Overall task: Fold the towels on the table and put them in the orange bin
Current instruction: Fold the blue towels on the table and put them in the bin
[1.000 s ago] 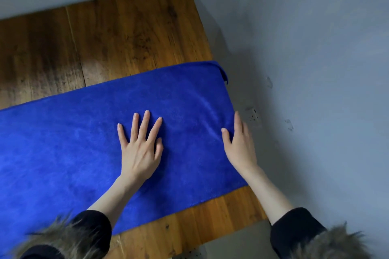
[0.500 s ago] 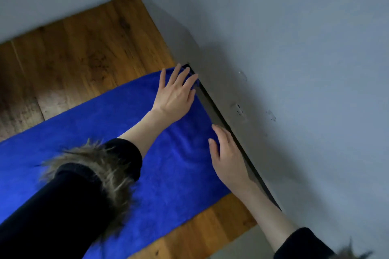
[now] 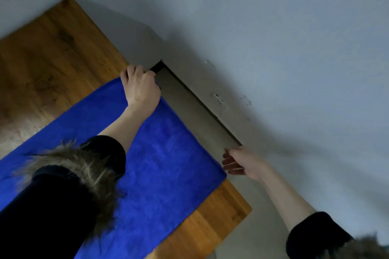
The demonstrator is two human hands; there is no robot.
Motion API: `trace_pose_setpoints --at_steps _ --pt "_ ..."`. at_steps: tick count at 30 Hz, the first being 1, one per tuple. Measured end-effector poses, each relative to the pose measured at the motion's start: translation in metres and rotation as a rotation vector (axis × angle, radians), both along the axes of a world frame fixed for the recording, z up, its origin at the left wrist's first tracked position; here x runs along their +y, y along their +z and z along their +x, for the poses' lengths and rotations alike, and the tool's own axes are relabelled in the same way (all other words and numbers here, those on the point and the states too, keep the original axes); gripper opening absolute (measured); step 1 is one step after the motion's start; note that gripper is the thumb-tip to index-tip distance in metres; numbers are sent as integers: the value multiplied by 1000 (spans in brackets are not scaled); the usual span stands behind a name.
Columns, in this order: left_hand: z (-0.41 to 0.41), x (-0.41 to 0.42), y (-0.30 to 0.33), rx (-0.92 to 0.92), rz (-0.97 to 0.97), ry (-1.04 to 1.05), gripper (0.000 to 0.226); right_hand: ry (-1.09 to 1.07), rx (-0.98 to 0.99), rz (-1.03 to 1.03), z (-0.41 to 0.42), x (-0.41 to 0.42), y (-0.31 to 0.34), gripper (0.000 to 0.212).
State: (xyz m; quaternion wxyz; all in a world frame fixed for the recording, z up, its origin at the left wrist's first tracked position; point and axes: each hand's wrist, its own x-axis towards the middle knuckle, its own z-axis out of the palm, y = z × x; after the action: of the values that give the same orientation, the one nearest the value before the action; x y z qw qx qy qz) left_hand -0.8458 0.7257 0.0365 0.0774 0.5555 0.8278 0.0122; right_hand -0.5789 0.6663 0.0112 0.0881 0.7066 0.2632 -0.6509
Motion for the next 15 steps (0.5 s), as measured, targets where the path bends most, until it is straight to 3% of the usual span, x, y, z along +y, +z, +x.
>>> trace_pose_setpoints --at_steps 5,11,15 --pt "1 1 -5 19 9 0 27 -174 133 -226 -4 -2 1 28" --pt "-1 -2 -9 0 97 -10 25 -481 181 -150 -1 3 1 17" --pt "-6 -3 -4 -205 231 4 23 -483 241 -181 4 8 11 22"
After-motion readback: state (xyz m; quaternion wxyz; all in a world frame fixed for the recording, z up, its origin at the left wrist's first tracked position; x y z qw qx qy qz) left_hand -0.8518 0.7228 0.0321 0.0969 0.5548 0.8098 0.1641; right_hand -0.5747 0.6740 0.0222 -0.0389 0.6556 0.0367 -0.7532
